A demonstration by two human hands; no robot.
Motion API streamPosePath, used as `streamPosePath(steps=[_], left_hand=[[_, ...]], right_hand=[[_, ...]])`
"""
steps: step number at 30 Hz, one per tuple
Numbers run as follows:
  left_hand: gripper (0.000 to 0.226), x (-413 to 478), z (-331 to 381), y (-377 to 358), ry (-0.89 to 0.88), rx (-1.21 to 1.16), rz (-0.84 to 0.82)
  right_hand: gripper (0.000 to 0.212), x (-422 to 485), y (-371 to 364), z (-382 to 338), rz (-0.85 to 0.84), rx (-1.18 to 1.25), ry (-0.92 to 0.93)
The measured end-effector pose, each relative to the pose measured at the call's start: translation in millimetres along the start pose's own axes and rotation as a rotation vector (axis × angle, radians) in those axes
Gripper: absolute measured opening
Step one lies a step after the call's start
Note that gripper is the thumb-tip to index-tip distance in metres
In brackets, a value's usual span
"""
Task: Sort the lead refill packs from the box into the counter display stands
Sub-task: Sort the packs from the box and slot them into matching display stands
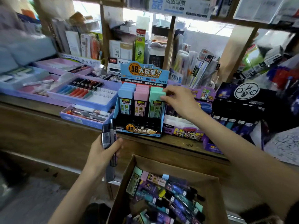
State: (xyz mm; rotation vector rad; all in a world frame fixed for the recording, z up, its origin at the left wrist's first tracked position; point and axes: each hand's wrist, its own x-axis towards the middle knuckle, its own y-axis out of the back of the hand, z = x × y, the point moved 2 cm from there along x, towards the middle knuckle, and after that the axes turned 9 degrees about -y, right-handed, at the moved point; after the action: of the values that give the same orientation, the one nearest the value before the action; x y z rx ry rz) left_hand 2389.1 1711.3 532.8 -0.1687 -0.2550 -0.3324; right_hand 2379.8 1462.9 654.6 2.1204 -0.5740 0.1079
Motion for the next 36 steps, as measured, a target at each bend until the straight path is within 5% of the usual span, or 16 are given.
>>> streamPosePath(steps=[14,24,27,32,36], left_hand=[[0.016,2,-4,9,0.073,-0.051,0.022],[0.003,-3,12,-7,0.135,-0.139,-0.061],[0.015,-6,17,-19,0.148,-0.18,-0.125],[0.021,-10,24,-43,0.194,-0.195,-0.27],[0.03,-12,28,-59,0.214,-0.249,-0.337]], right_hand=[[0.017,2,-20,10,-0.03,0.026,0.0],[0.019,-16,-19,1,0.242,-0.314,0.255],[0.016,-40,-24,-11,0.158,-0.113,0.273],[0.022,-73,-50,-20,-0.497,0.491,-0.1],[0.02,-86,-50,-11,-0.502,0.842,-0.23]])
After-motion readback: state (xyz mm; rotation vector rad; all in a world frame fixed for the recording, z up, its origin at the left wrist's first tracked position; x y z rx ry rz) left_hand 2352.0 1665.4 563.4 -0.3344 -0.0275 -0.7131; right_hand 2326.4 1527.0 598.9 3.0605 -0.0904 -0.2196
